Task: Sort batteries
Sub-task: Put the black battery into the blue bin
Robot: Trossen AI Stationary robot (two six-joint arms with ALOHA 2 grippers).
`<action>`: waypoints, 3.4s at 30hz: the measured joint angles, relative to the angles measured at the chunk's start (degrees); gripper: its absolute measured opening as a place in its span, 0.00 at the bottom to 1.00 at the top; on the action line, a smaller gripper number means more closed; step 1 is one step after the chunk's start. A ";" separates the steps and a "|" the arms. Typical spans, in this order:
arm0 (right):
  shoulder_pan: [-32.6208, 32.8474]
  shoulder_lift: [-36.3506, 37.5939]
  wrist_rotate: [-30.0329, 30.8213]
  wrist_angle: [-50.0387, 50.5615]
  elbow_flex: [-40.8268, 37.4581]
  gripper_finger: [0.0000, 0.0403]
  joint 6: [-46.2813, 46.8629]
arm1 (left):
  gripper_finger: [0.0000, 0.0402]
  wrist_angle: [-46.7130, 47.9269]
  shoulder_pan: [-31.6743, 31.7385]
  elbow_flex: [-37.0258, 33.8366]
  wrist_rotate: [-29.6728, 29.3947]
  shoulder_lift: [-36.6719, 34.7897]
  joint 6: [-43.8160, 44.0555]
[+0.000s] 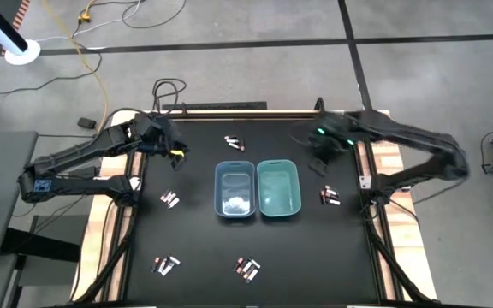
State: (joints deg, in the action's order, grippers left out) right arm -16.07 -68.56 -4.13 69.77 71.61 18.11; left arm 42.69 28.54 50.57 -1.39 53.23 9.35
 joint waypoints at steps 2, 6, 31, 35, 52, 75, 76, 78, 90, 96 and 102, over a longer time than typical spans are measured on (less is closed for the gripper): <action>1.99 5.44 -0.03 -1.16 -5.45 0.36 5.18 | 0.20 -0.12 -0.54 0.00 -1.02 0.00 1.98; 5.73 14.94 0.40 -4.87 -15.39 0.34 16.05 | 0.20 -0.08 -1.96 0.00 -3.27 0.00 9.79; 7.26 26.12 10.70 -27.81 -28.83 0.32 25.54 | 0.23 -30.97 -2.14 0.04 -1.74 10.97 5.94; 3.65 26.19 10.76 -29.55 -28.80 0.32 25.41 | 0.33 -32.95 -2.14 0.04 -1.65 15.40 0.74; -3.98 25.84 10.77 -30.09 -28.80 0.32 28.47 | 0.44 -27.05 3.40 14.59 -6.72 34.31 -5.55; -3.96 18.38 10.77 -30.02 -28.80 0.32 32.60 | 0.43 6.15 11.58 48.46 10.42 64.73 -31.86; -3.96 17.95 10.77 -30.02 -28.80 0.32 33.18 | 0.43 6.26 11.59 48.46 10.84 65.11 -32.21; -3.96 17.34 10.77 -30.22 -28.80 0.32 34.00 | 0.43 6.76 11.60 48.43 11.46 65.28 -32.88; -3.96 16.81 10.77 -36.42 -28.80 0.32 32.50 | 0.43 4.24 11.70 47.05 11.34 65.93 -35.52; -3.89 16.81 10.75 -36.43 -28.80 0.32 32.92 | 0.43 2.12 11.60 45.99 11.56 65.85 -36.41; -3.83 16.81 10.75 -36.49 -28.80 0.32 33.52 | 0.43 0.86 11.63 43.54 11.85 65.93 -36.70</action>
State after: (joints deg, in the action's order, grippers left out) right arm -19.90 -51.75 6.61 33.28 42.81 51.64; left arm 43.55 40.16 94.11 10.46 119.16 -27.35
